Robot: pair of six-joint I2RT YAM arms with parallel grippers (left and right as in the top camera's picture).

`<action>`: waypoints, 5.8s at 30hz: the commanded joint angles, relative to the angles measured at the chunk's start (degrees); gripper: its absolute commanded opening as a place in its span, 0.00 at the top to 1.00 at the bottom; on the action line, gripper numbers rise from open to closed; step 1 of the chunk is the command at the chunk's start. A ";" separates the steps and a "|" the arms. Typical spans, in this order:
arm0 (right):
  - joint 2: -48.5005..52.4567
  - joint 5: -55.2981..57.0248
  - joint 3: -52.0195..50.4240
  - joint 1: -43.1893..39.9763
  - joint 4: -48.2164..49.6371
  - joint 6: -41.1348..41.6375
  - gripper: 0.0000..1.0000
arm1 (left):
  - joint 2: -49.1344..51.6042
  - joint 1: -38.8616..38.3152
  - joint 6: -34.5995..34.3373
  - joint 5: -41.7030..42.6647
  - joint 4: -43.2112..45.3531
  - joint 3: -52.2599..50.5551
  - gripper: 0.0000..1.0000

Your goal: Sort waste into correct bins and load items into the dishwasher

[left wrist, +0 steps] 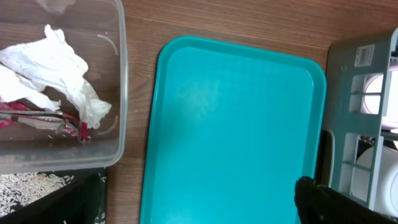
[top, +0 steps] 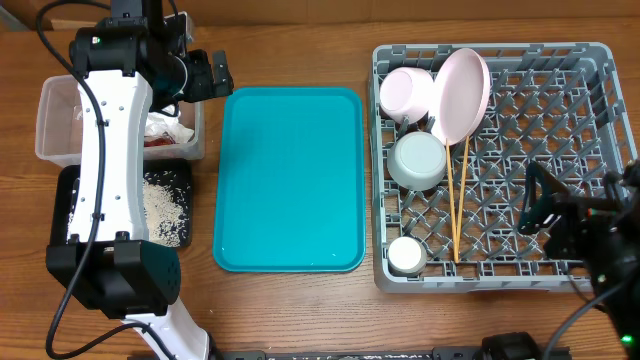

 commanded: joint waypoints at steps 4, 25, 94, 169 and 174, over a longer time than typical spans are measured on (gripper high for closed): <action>-14.73 -9.84 -29.46 -3.93 20.33 -5.90 0.00 | -0.42 -0.42 0.11 0.46 0.09 1.16 0.00; -41.62 -19.63 -82.07 -6.25 65.51 -2.47 0.00 | -0.42 -0.42 0.11 0.46 0.09 1.16 0.00; -42.99 -18.10 -81.94 -5.62 60.81 -2.51 0.00 | -12.41 -0.42 0.83 -10.12 -2.32 -1.03 0.00; -42.99 -18.10 -81.94 -5.62 60.81 -2.51 0.00 | -109.04 -2.60 9.81 -5.62 69.53 -117.22 0.00; -42.99 -18.10 -81.94 -5.62 60.81 -2.51 0.00 | -109.04 -2.60 9.81 -5.60 69.53 -117.22 0.00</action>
